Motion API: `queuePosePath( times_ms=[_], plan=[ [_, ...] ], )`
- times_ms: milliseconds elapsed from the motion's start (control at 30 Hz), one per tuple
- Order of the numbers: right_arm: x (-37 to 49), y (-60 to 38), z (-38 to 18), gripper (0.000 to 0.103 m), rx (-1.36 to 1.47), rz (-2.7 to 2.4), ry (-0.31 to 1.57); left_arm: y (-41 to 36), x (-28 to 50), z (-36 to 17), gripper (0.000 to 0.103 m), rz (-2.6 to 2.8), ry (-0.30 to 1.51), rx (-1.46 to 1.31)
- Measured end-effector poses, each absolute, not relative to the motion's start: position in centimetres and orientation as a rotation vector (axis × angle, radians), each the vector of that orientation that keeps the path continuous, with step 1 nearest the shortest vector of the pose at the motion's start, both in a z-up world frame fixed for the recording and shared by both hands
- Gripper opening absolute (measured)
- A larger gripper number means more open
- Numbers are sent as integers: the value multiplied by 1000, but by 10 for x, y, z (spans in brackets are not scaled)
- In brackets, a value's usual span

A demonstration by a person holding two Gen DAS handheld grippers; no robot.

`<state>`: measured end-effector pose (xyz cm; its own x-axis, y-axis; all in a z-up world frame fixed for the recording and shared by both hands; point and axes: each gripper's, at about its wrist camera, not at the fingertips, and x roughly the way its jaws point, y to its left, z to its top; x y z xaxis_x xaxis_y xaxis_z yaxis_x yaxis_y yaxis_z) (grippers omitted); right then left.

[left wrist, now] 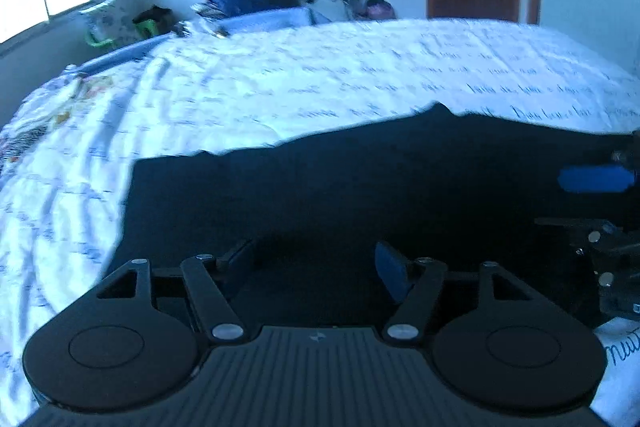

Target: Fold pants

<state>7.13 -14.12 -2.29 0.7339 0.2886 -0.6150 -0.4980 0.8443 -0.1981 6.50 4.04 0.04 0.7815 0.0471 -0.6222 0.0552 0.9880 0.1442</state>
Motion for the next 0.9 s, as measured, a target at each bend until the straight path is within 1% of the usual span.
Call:
queuePosePath(
  times_ms=[133,233,300,367,433,533,600,633,700,833,900],
  plan=[
    [60,-105,1,41,-409,573,493,76,59,19,69,100,631,104],
    [56,-70,1,41,-479,645,449,113,55,34,69,190,617,21],
    [51,-47,-4,40,-528,692,427,140,51,41,65,251,616,-38],
    [45,-26,-10,39,-557,744,409,164,47,44,58,291,639,-107],
    [41,-5,-16,39,-577,797,393,187,42,45,55,286,669,-218],
    [35,22,-25,39,-626,844,368,209,34,44,55,253,705,-360],
    [34,37,-34,33,-685,848,352,212,27,43,55,239,711,-392],
    [34,43,-38,33,-711,848,348,213,25,44,55,231,712,-401],
    [37,54,-47,27,-736,839,347,216,25,41,55,209,721,-439],
    [45,59,-55,27,-746,814,356,223,27,33,58,164,741,-564],
    [48,62,-58,24,-740,795,346,227,29,30,59,145,752,-631]
  ],
)
